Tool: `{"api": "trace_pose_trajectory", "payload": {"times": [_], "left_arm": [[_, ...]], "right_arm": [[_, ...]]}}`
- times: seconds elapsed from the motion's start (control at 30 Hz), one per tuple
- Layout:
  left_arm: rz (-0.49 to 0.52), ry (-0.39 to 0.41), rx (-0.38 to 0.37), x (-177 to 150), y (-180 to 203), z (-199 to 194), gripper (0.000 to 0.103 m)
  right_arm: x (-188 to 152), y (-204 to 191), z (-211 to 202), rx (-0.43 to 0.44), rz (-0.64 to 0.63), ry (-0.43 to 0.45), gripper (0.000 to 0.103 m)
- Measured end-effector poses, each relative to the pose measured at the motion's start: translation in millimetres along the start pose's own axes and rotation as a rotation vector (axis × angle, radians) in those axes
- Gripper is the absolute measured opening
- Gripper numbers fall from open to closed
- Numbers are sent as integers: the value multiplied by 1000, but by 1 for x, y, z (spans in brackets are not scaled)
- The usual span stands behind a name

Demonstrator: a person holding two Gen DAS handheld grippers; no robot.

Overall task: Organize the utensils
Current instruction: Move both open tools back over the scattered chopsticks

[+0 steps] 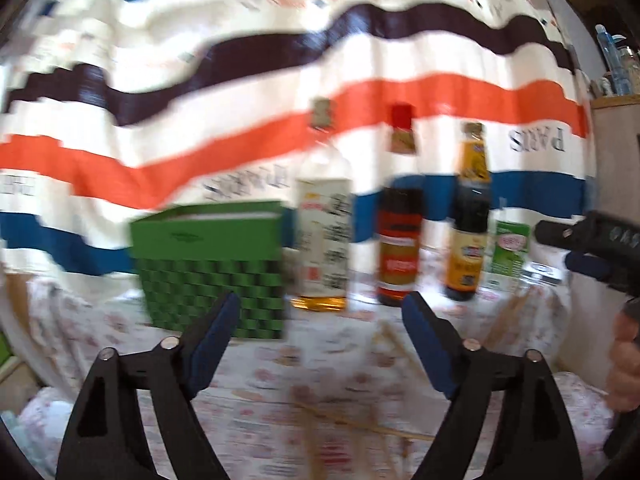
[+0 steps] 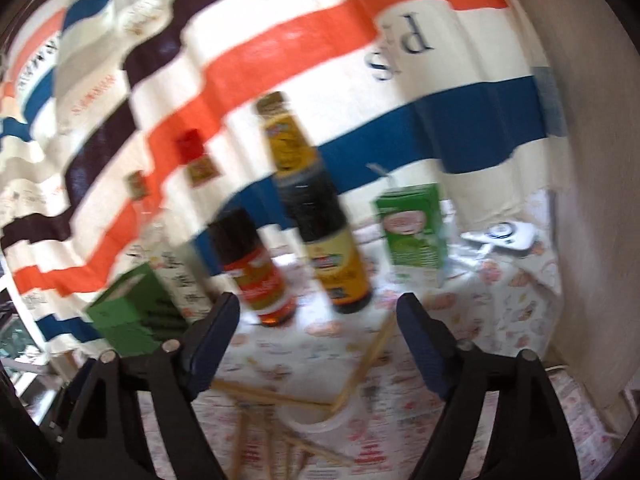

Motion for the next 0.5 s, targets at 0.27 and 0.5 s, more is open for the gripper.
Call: {"api": "trace_pose_trajectory", "payload": {"times": [0.27,0.5], "left_arm": [[-24,-44,26,-35,-48,-15,102],[-45,-158,-20,-74,-60,-9,102]], "right_arm": [[-31,-54,4,49,-120,-79,86],[-75,-54,2,-9,-140,-201,86]]}}
Point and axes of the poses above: each gripper's, at about its wrist camera, not at the fingertips, and z roughly the way its jaws point, y to its right, x to its top, the point moved 1 cm from there along z, roughly the way its jaws point, and after that the axes turned 15 degrees about x, right-handed, at the moved point
